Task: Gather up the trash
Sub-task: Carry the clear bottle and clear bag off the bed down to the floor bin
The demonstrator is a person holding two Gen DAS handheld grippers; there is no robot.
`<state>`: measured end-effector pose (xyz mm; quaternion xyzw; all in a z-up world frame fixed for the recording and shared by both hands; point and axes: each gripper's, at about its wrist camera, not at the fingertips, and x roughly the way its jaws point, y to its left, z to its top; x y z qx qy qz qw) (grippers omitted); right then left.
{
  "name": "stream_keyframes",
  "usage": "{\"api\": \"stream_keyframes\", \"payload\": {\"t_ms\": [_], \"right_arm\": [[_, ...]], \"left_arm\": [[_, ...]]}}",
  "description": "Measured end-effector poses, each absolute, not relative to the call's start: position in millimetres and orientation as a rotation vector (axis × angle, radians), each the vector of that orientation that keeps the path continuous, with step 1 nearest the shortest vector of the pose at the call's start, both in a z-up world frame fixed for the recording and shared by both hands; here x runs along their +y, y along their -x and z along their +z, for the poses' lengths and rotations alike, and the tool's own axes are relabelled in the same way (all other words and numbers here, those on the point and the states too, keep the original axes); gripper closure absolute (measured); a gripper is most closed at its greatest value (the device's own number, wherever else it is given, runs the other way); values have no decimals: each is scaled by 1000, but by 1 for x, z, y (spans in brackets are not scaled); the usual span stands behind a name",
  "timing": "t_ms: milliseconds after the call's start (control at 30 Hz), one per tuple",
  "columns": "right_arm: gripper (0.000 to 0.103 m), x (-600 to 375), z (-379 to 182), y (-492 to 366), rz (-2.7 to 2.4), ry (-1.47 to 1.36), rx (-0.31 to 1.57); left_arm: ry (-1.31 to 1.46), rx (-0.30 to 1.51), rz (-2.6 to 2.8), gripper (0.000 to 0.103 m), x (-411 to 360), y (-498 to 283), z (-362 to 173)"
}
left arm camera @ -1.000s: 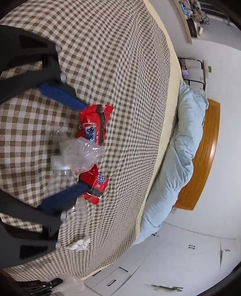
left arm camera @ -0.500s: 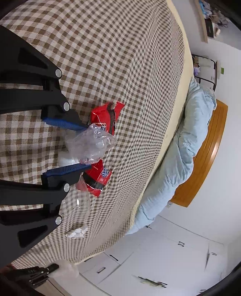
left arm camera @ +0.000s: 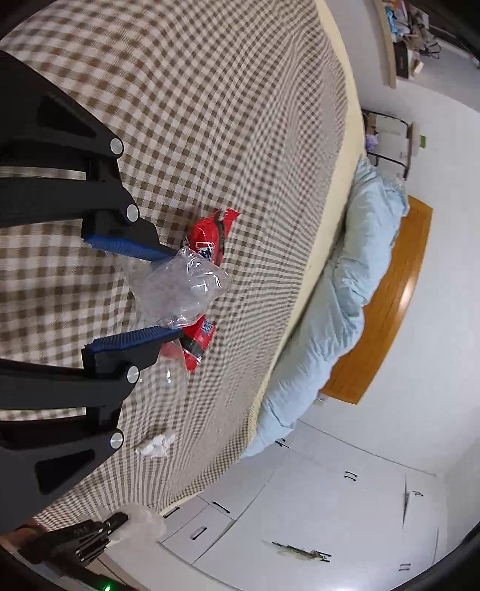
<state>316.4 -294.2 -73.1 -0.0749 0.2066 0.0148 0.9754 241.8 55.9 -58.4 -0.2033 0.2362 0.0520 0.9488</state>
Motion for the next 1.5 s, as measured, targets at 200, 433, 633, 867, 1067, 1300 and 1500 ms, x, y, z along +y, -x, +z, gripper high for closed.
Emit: {"api": "stream_keyframes", "payload": {"t_ms": [200, 433, 633, 867, 1067, 1300, 1500], "right_arm": [[98, -293, -71, -312, 31, 152, 398], [98, -296, -65, -303, 27, 135, 353], [98, -285, -58, -268, 83, 207, 278], [98, -285, -52, -212, 150, 276, 226], [98, -293, -53, -177, 179, 273, 244], [98, -307, -54, -146, 186, 239, 276], [98, -316, -54, -121, 187, 203, 316]], "left_arm": [[365, 450, 93, 70, 41, -219, -38], [354, 427, 60, 70, 31, -181, -24], [392, 414, 32, 70, 34, -150, -20], [425, 420, 4, 70, 32, -123, -24], [413, 423, -17, 70, 21, -100, -29], [385, 432, -19, 70, 14, -62, -41], [379, 429, -33, 70, 5, -38, -45]]}}
